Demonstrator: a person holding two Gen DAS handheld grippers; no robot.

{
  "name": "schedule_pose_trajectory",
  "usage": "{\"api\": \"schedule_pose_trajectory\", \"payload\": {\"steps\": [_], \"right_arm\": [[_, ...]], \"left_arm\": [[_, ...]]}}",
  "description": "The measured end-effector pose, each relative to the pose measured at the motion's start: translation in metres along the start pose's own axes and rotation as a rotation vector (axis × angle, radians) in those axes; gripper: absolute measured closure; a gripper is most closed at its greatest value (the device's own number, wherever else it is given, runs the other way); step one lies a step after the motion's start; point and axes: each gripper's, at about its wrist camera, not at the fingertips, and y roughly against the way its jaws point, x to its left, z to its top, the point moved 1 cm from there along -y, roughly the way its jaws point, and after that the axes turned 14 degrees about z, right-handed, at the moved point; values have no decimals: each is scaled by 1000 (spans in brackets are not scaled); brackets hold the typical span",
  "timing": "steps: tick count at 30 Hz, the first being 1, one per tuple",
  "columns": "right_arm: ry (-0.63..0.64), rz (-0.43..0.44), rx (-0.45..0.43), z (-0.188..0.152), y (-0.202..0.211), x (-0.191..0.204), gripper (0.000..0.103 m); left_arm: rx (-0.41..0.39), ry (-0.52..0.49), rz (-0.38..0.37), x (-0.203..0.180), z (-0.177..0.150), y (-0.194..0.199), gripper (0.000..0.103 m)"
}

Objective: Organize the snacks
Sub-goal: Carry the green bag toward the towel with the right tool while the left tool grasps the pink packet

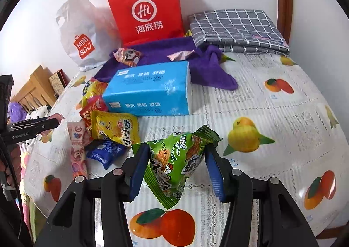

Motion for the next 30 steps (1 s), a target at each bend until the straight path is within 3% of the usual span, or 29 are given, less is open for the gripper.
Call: {"api": "schedule_pose_trajectory", "payload": {"steps": [7,22,30], "right_arm": [[1,19,-17,21,5,14,51],[74,-42,-81,104,11,20,51],[78,-26,-107,143,4,15,51]], "left_arm": [[-31,15,-32,-18,15,18,61],[-145,22,27,-37,81,37,61],[-176,33,46,-38,109,37,61]]}}
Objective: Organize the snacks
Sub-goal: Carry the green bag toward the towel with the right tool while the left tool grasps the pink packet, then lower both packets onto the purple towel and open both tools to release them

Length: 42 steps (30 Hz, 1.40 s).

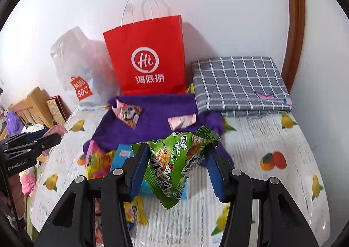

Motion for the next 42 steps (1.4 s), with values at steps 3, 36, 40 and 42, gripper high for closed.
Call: {"api": "schedule_pose_trajectory", "payload": {"steps": [3,36,40,42], "right_arm": [[16,2,0,10,-8,1,51],[-77,30,125,32,-136,-51,51],[-94,32,150,30,-150,-59,51],[-100,33,160,29,-157,-63,51]], "left_arm": [[1,4,0,0,8,-6,61],[128,49,-42,12,39,-121,61],[146,45,-52,11,39,-135,61],[154,38,-53,9,38,-143,61]]}}
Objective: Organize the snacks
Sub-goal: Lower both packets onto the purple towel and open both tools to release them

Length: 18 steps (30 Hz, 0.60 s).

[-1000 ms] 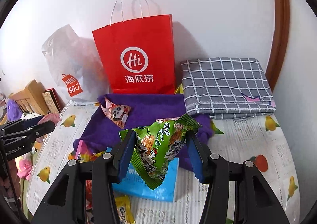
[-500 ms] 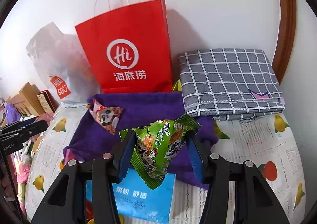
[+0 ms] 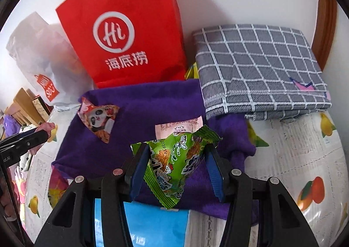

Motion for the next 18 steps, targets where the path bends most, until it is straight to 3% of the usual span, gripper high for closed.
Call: {"api": "schedule_pose_trajectory", "payload": {"steps": [18], "right_arm": [[-18,6,78,-2,-36,-19,51]], "left_arm": [[62,-7,-27,-6,9,-46,60]]}}
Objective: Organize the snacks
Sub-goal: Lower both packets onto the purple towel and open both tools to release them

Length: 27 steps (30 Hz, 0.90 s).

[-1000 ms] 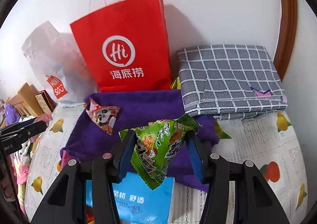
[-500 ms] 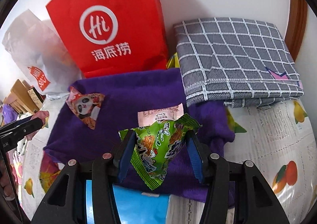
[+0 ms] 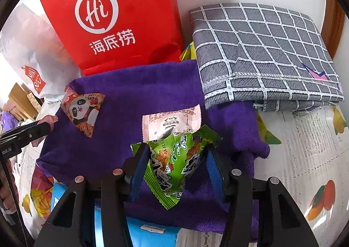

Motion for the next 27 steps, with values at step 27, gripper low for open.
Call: {"api": "schedule_pose_trajectory", "payload": {"steps": [27], "right_arm": [[-21,38,-44,-10,35,8,34]], "left_arm": [[54,-12,24,-2,-5,-11,39]]}}
